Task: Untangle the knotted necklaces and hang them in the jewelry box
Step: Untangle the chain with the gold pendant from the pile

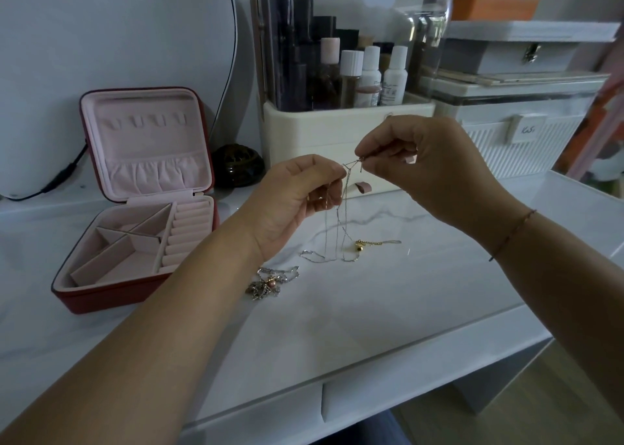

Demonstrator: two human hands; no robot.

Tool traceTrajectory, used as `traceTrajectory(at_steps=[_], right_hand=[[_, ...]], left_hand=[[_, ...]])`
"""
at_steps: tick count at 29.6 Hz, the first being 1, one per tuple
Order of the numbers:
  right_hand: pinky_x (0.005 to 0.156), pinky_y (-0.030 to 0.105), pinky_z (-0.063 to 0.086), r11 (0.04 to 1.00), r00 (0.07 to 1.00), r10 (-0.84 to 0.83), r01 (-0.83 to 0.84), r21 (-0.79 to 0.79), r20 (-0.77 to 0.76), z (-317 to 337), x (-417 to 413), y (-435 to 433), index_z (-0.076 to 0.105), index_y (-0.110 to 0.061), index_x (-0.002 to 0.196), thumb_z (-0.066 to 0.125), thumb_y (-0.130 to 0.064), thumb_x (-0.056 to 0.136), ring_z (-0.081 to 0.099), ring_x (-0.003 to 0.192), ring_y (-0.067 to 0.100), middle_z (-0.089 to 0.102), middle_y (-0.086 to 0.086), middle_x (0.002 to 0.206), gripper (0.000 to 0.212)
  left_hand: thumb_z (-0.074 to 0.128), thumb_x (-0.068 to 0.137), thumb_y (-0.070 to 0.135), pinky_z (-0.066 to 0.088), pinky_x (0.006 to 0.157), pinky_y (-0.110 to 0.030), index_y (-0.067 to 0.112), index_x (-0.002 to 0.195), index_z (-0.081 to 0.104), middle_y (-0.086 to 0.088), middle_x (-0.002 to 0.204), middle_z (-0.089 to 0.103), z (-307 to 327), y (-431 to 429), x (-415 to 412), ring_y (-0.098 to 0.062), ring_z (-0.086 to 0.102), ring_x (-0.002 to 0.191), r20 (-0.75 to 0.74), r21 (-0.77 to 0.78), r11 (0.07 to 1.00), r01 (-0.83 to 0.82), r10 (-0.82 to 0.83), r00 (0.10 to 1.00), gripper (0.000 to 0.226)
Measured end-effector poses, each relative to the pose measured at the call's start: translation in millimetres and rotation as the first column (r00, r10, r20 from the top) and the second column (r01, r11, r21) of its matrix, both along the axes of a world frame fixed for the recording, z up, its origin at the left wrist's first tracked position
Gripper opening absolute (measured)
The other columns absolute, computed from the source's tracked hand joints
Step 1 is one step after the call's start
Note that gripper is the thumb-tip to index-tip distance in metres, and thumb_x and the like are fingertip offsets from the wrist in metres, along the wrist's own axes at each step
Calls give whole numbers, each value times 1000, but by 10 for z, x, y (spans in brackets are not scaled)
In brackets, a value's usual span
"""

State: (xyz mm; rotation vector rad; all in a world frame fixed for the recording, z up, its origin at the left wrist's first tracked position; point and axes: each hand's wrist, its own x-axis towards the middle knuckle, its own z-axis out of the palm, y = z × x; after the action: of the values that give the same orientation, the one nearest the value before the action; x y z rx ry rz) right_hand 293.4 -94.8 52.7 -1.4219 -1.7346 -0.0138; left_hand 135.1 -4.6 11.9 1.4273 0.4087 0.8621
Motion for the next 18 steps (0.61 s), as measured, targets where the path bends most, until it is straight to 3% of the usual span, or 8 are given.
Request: traceTrajectory(at_steps=[3,8,13,18], right_hand=[[72,10,48,1000,1000,-1,1,1,4,-6,-1,-3,70,-19,94,71,-8,83,65,74,6,70,-5,84,16],[79,13,50,1000,1000,-11,11,10,8,-22,-10,3,71,-20,98,72,-9,82,64,82,5,69,-10,87,20],[81,17,51,1000,1000,-25,25,9,18,-20,-17,3,71,-21,98,72,-10,82,65,82,7,69,-10,89,20],[80,14,50,1000,999,-23,22,15,39,-13,-18,5,71,-22,99,71,-10,83,64,83,6,69,-9,90,19]], left_hand=[[55,90,9,46,59,-23,-2,97,59,0,56,54,2,-5,2,-13,47,54,-1,-8,1000,3,-3,1000,13],[50,93,6,26,45,-19,6,96,61,3,55,28,3,12,10,-10,24,51,-8,-55,998,-18,18,1000,12],[52,93,14,25,44,-19,13,84,70,3,56,24,9,6,13,-12,19,53,-19,-27,1000,-12,11,1000,19],[63,86,14,29,52,-21,11,86,69,8,49,34,8,-29,6,-9,27,49,-89,35,998,-61,64,994,6]])
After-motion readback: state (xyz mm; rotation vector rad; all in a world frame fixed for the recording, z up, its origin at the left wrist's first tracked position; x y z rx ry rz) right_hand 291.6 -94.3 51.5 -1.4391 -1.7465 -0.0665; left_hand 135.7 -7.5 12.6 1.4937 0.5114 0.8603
